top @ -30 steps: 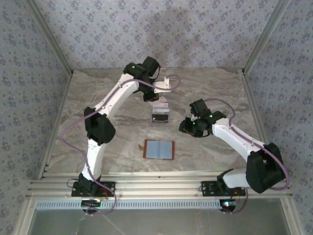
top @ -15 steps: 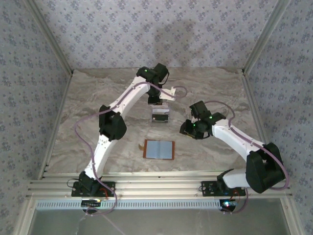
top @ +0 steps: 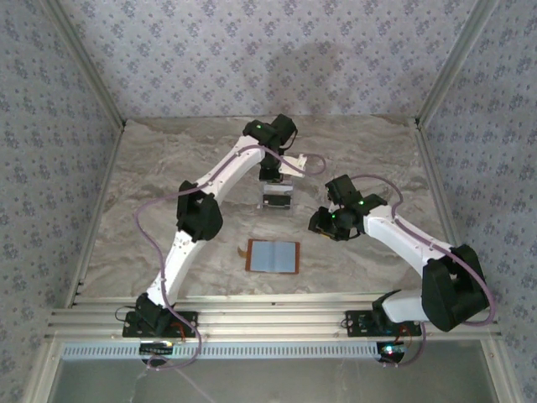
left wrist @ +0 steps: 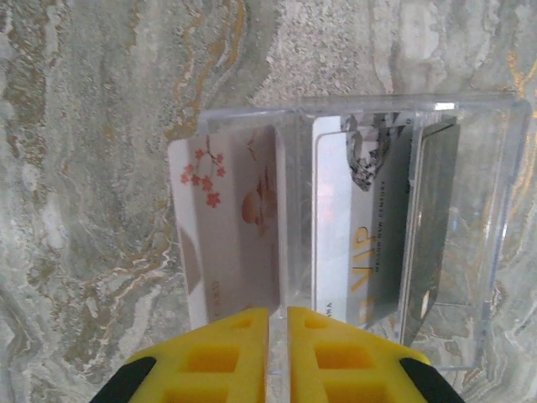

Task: Take the credit cards out of the card holder

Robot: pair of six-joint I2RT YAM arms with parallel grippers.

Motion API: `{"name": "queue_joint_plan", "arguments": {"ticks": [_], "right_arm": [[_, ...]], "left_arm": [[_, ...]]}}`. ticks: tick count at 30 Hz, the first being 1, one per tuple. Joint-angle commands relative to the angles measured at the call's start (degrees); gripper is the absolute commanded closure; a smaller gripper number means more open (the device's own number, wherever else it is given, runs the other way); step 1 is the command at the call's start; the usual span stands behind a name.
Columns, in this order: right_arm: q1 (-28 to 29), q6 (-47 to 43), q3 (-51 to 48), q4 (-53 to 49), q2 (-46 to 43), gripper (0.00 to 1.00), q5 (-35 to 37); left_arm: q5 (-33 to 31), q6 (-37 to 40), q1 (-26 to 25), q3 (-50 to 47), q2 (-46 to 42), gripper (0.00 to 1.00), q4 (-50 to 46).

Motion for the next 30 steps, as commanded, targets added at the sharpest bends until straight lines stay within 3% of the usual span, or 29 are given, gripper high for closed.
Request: {"name": "queue_joint_plan", "arguments": {"ticks": [1,3,5,11,18,22,30], "right_arm": [[-0.4,-0.2,-0.3,-0.6,-1.0,0.63,-0.5],[-0.4,-0.1,-0.4,-0.6,-1.2,0.63,-0.3],[-0.4,0.1,-0.6,-0.6,-1.4,0.63,-0.2],[-0.4,0.1,-0.5,-0.6,-1.7,0.63,-0.1],[-0.4,-0.3,0.2,-0.5,-1.5,0.63,-0.2],[-0.3,0.0,0.0,-0.6,-1.7,0.62,0.2],[-0.4,0.3,-0.5,-0.6,-2.6,0.62,0.5]], "left_arm": [[-0.1,1.7,-0.4,4.0,0.2,0.91,0.7],[-0.5,2.3,-0.5,3.8,-0.3,0.88,1.5],[-2.6,1.9,-0.5,3.8,-0.2,0.76,3.4],[0.9,0.7,-0.6,3.9,-1.5,0.7,1.2],[3.1,1.3,-0.5,-1.1,-2.5,0.53,-0.9],[3.0,0.7,-0.4,-1.6,-1.5,0.32,-0.7],[-1.4,0.0,-0.2,-1.6,0.2,0.27,4.5]]}}
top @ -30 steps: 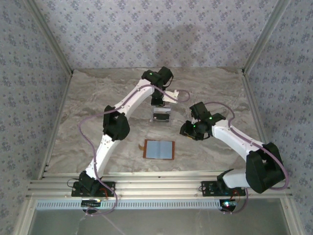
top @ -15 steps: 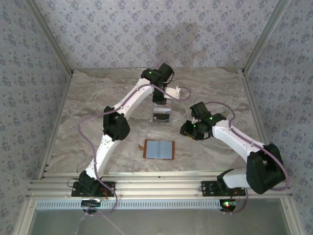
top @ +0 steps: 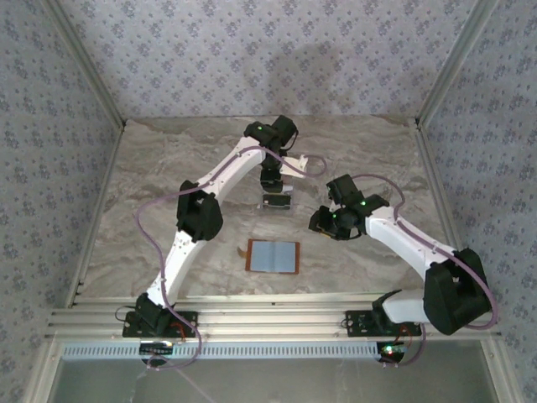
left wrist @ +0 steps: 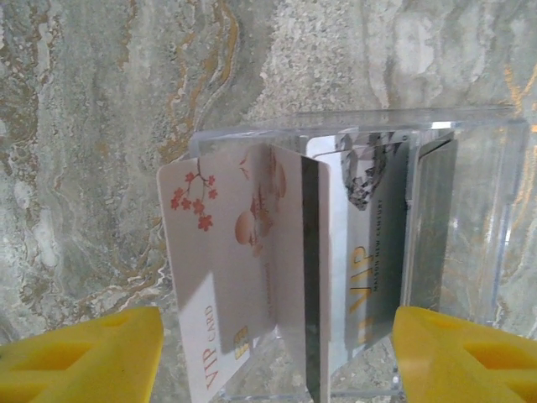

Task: Take the credit cards out of the card holder

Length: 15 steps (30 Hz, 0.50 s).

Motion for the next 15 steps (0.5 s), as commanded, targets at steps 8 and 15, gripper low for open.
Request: {"name": "queue_joint_plan", "arguments": {"ticks": [8,15], "right_arm": [[-0.2,0.6,-0.6,-0.6,-1.5,0.62,0.5],[-0.2,0.6,-1.0,-0.6,-1.5,0.62,0.5]], "left_arm": [[-5.1,-1.2,0.6,1.5,1.7,0.26,7.4],[-7.3,-2.2,1.0,3.3,2.8,0.26,10.2]]}}
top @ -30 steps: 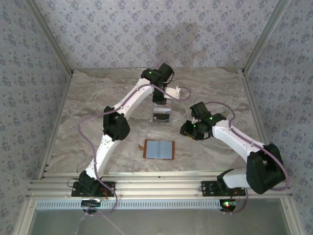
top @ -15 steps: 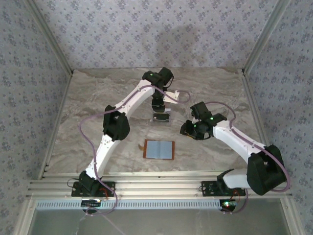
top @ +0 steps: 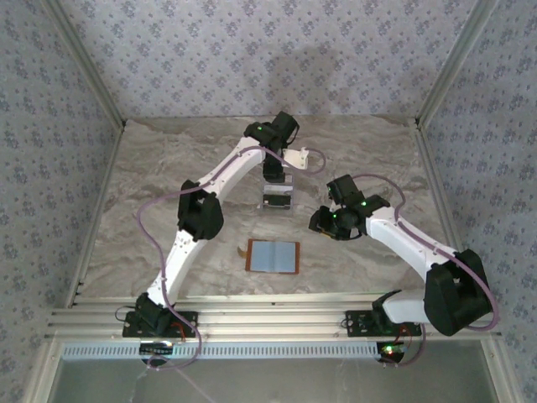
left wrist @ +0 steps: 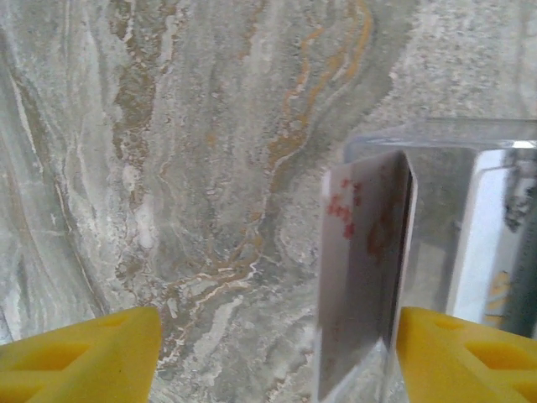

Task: Take the credit cards out of the card holder

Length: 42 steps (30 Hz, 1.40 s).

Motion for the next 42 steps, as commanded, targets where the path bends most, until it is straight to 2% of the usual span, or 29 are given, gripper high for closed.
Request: {"name": "queue_joint_plan", "arguments": {"ticks": [1,7,11,18,20,23,25,26,29,32,34,37,42], "right_arm": [[-0.2,0.5,-0.7,-0.6,-1.3,0.62,0.4],[-0.2,0.5,-0.7,-0.7,-2.2,0.62,0.8],[-0.7,0.1,-0.2,-2.3,-2.5,0.62,0.6],[-3.7,-3.1,1.4,-3.3,-3.1,0.62,1.9],[-5.1,-5.1,1.9,-3.4,-3.1,0.58,4.3],[-7.4,-9.5,3.2,-4.1,-3.0,0.43,10.9],[-9.1,-12.3,3.5,-2.9,-2.7,0.31,14.8],[-10.4,-13.8,3.9,-2.6,-2.3,0.22,16.4],[-13.6,-17.5,4.1,-0.6,-0.8,0.0,19.9],[-16.2,-20.9,3.9,3.8,1.3,0.0,24.5],[-17.4,-23.4,2.6,8.2,2.2,0.0,27.4],[-18.6,-27.8,-1.4,17.5,2.8,0.0,29.7],[-18.9,-37.9,-11.1,39.5,3.2,0.0,32.2]], "left_arm": [[-2.2,-1.1,0.5,2.4,1.3,0.26,2.4],[-1.6,-4.3,1.5,4.2,1.7,0.26,4.3],[3.6,-7.1,2.1,7.1,0.1,0.27,2.0],[10.1,-12.0,3.3,4.8,-6.3,0.28,1.7],[11.1,-15.6,4.6,3.6,-8.0,0.28,2.1],[12.3,-22.5,7.2,-1.3,-11.7,0.21,3.9],[11.7,-27.1,8.9,-7.7,-15.3,0.15,6.8],[11.0,-29.4,9.8,-12.6,-17.9,0.13,9.5],[9.2,-36.4,12.9,-30.0,-27.0,0.08,21.6],[7.1,-43.9,16.9,-47.7,-36.5,0.01,34.5],[5.9,-47.9,20.0,-57.4,-41.9,0.01,40.5],[0.1,-52.0,24.0,-71.8,-49.3,0.01,49.2],[-10.0,-56.6,30.1,-94.4,-61.3,0.01,65.8]]}}
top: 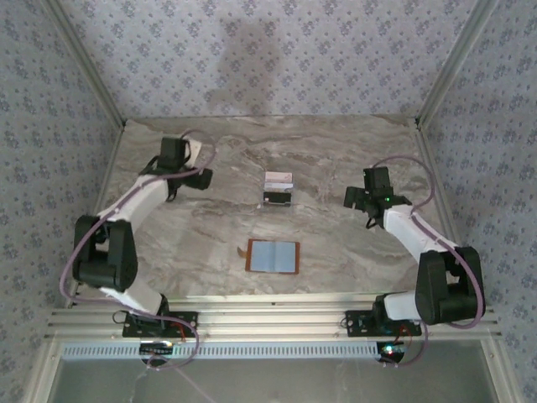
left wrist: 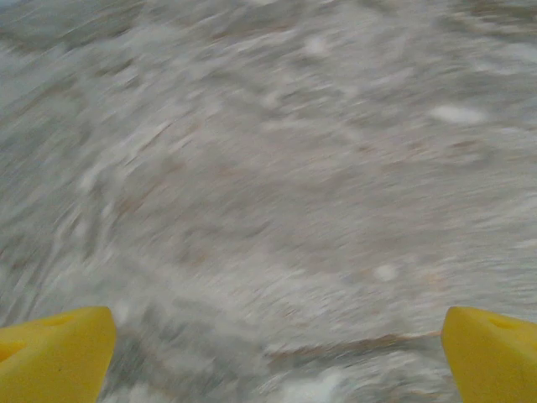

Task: Take the credit cards out of the card holder

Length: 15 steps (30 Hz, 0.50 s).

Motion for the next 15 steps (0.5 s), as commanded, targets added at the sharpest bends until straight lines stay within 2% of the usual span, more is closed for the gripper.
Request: {"name": "queue_joint_plan", "arguments": {"ticks": [1,3,5,6,8,12,15], "right_arm": [[-0.3,-9.1,-5.6,19.4,1.1,0.0,4.8],[-0.6,-11.4,-10.3,30.2,2.3,0.0,5.1],[-1.4,-13.7,-14.0,39.0,3.3,0.01,2.5],[-1.8,-14.2,-14.3,39.6,2.9,0.01,1.4],[-2.2,-17.1,-16.2,44.9,3.1,0.0,-0.5],[-7.8,-14.7,-20.1,54.1,5.9,0.0,-8.6],[-9.3,-13.7,-20.3,57.2,9.3,0.0,-11.2]], "left_arm": [[-8.2,-6.2,3.1,-11.1,-6.7,0.01,17.3],[-7.9,-8.1,5.7,-16.6,-8.1,0.01,23.6],[-4.3,-9.7,7.9,-21.1,-8.1,0.01,30.4],[-2.3,-9.8,8.8,-23.1,-8.0,0.01,34.5],[-2.4,-9.9,9.8,-23.8,-7.8,0.01,34.8],[6.4,-10.9,13.0,-25.1,-8.6,0.05,36.3],[8.9,-10.3,13.1,-29.1,-9.7,0.04,41.2]]}}
